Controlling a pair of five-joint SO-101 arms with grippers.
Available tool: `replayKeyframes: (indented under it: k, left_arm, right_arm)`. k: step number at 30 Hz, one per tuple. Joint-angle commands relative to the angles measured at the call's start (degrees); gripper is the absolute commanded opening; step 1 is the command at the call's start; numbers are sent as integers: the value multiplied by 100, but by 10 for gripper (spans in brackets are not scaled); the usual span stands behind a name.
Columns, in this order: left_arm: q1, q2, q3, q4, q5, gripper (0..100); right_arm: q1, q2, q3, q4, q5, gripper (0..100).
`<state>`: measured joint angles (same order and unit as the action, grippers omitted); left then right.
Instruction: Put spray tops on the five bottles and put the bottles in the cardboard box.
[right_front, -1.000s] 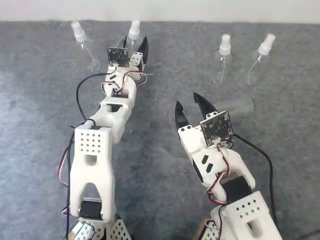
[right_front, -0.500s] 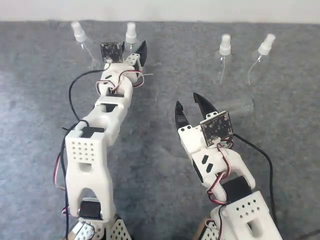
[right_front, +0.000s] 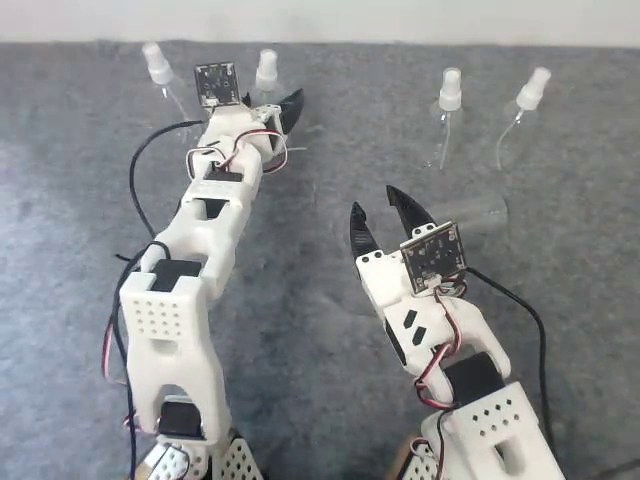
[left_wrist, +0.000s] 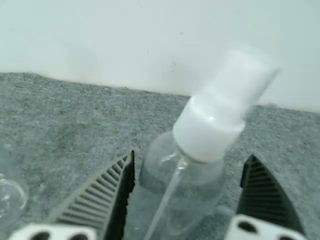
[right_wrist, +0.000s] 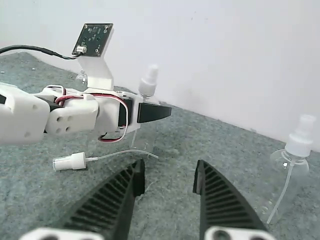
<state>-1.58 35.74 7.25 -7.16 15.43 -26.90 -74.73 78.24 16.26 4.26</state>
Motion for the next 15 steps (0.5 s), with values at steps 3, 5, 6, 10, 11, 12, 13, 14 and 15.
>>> replayKeyframes:
  k: [3, 5, 6, 10, 11, 12, 13, 14, 15]
  left_arm:
    - [-35, -545, -180, 18, 26, 316]
    - [-35, -545, -180, 18, 26, 316]
    - [-35, -554, -180, 26, 18, 316]
    - [-44, -668, -119, 70, 18, 316]
    - [-70, -774, -75, 220, 18, 316]
    - [-79, -923, -57, 431, 18, 316]
    - [-88, -1090, -40, 686, 26, 316]
    - [-97, -1275, -31, 967, 35, 316]
    - [-97, -1442, -31, 1240, 53, 316]
  right_arm:
    - [84, -101, -70, -127, 53, 147]
    - [84, -101, -70, -127, 53, 147]
    - [84, -101, -70, -127, 53, 147]
    - [84, -101, -70, -127, 62, 147]
    - [92, -101, -70, -127, 62, 147]
    - [92, -101, -70, -127, 62, 147]
    - [92, -101, -70, -127, 62, 147]
    - [92, -101, -70, -127, 62, 147]
    - [92, -101, -70, -127, 62, 147]
